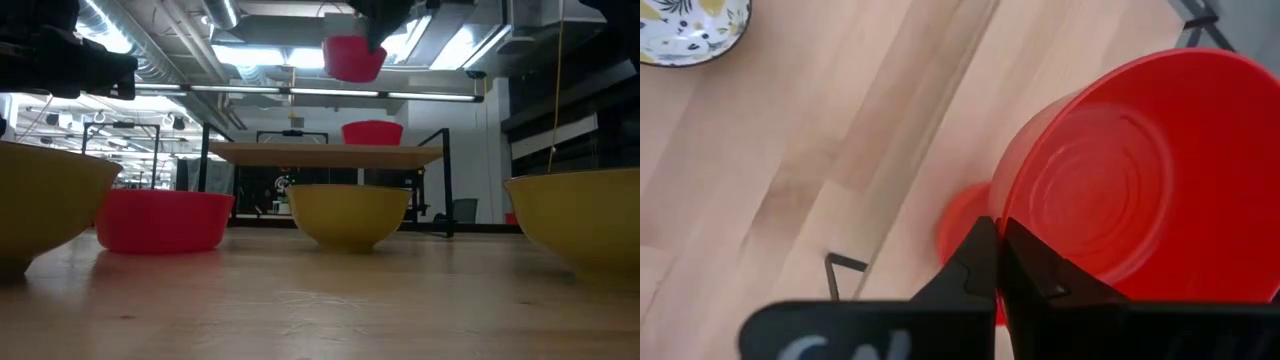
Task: Pick & Place Mini bowls
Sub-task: Stack the bottom red bowl on top of the red bowl on the shelf
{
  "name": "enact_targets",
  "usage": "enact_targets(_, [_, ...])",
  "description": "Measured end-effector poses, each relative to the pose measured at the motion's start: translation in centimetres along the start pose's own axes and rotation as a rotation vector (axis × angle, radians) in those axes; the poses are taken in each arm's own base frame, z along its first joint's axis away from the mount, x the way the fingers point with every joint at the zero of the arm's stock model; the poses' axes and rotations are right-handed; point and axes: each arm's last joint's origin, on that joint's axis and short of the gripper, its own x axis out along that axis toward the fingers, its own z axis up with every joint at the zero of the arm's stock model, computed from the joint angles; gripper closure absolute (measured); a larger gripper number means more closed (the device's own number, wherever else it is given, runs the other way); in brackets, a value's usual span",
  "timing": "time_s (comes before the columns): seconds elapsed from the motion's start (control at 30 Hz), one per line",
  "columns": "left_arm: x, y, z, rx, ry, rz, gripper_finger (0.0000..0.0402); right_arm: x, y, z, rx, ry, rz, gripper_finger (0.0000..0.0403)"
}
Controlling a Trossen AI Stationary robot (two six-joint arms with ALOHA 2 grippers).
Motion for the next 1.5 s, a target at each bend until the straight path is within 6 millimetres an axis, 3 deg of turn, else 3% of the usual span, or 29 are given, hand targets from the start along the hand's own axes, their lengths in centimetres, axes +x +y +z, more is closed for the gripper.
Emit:
enact_targets(0.33, [0.0,0.0,0.0,0.0,0.0,0.0,0.0398,1.1,-2.3,-3.3,0.074,0.007,0.038,0.0399])
enact_targets(0.7, [0.0,0.0,0.0,0.0,0.0,0.0,0.0398,5.3,-2.8,-5.2,0.091,0.05,0.13,0.0398])
enact_targets(1.17, [0.0,0.0,0.0,0.0,0.001,0.0,0.0398,8.2,-2.0,-6.0,0.09,0.081,0.217,0.0399])
enact_targets(1.5, [0.0,0.0,0.0,0.0,0.0,0.0,0.0398,8.4,-2.0,-6.1,0.093,0.082,0.217,0.0399])
